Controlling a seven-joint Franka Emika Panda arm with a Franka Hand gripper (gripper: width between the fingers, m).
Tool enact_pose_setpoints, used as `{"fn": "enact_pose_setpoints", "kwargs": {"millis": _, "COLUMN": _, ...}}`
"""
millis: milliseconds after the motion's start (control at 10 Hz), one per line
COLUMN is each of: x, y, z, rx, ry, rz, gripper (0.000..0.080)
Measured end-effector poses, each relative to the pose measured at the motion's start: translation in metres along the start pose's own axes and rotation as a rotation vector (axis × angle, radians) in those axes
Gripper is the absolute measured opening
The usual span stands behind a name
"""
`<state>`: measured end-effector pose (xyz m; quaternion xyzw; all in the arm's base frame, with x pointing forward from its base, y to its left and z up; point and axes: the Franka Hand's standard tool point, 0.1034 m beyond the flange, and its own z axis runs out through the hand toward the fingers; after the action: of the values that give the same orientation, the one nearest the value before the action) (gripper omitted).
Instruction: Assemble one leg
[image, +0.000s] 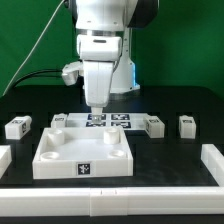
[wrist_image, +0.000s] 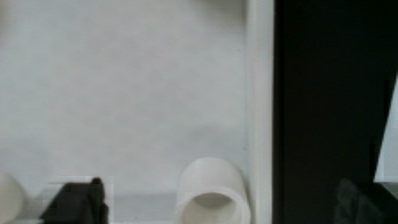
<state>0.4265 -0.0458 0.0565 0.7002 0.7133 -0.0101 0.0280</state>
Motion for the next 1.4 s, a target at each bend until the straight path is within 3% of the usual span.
{"fn": "enact_pose_setpoints", "kwargs": {"millis": 200, "x": -0.011, "y": -0.003, "z": 0.008, "rx": 0.011, "ry": 0.003, "rz": -0.095, "gripper": 0.0650}}
{"fn": "enact_pose_setpoints", "kwargs": {"millis": 400, "x": -0.019, "y": -0.018, "z": 0.035, "rx": 0.052, "ry": 0.021, "rz": -0.137, "gripper": 0.0650}}
{"fn": "enact_pose_setpoints", "kwargs": {"millis": 700, "x": -0.010, "y": -0.022, "z": 0.048, "rx": 0.058, "ry": 0.033, "rz": -0.124, "gripper": 0.0650}}
{"fn": "enact_pose_setpoints", "kwargs": {"millis": 900, "x": -0.004, "y": -0.019, "z": 0.047, "rx": 0.054, "ry": 0.035, "rz": -0.100, "gripper": 0.0650}}
{"fn": "enact_pose_setpoints", "kwargs": {"millis": 1000, "x": -0.005, "y": -0.020, "z": 0.047, "rx": 0.056, "ry": 0.035, "rz": -0.098, "gripper": 0.0520}}
{"fn": "enact_pose_setpoints", "kwargs": {"millis": 1100, "x": -0.005, "y": -0.020, "z": 0.047, "rx": 0.057, "ry": 0.035, "rz": -0.098, "gripper": 0.0520}}
{"fn": "enact_pose_setpoints", "kwargs": {"millis": 1400, "x": -0.005, "y": -0.020, "z": 0.047, "rx": 0.057, "ry": 0.035, "rz": -0.098, "gripper": 0.0103}}
